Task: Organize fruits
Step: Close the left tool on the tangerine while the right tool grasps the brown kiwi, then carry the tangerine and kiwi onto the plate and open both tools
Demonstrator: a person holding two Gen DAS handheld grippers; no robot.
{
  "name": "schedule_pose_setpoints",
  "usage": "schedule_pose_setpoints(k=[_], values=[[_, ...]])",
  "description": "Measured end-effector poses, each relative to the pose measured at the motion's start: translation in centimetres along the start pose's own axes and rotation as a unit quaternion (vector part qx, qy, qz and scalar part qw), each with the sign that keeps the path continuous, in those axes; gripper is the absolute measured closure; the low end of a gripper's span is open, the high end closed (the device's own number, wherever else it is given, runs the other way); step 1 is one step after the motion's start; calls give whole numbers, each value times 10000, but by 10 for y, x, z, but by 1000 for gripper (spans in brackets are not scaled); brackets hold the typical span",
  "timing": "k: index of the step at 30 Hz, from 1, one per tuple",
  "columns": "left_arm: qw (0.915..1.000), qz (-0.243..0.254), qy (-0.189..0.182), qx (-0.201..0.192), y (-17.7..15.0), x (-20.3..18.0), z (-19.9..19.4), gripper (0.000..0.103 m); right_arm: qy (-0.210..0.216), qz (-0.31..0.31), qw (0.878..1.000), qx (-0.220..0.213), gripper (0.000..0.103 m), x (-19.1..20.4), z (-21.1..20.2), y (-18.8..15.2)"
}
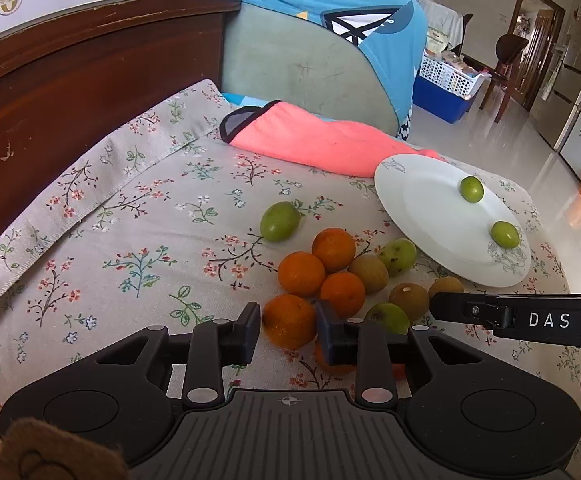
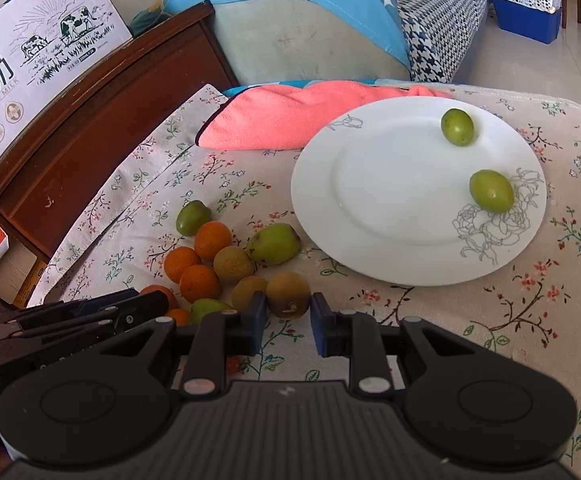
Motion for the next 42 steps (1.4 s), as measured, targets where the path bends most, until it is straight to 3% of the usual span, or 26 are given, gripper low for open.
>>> schedule_pose_setpoints(k=[3,7,10,11,16,27,31,42], values=[[9999,-33,107,-11,0,1,2,64,-11,23,10000,58,79,0,2,-2],[9998,-124,124,0,0,4,7,60,-36,80,9999,80,79,-3,3,-3],[9999,-154,-38,-2,-1,2,7,65,-43,112,9999,109,79,-3,4,-4],[9998,-138,-113,-1,-1,0,6,74,-45,109,9999,108,79,-3,4,-4],[9999,36,-104,-15,-3,-7,2,74,-37,114,9999,76,79,-3,2,-3],[9995,-86,10,-320,14,-4,-14,74,88,65,9999,-30,79,4,-5,4],[9991,-155,-86,-387,20,-8,-18,74,93,77,9999,-60,79,5,-7,5],[9969,-273,-455,-574,42,-30,-25,74,140,208,9975,-664,79,-1,-42,39]])
Point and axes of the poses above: each gripper's, at about its wrist camera, not at the fingertips, and z roughly the way its jaws point, x to its left, y to its top, the point moved 10 cm from there along z, roughly the way its jaws point, and after that the axes turned 7 degrees about y, right-handed, at the moved point
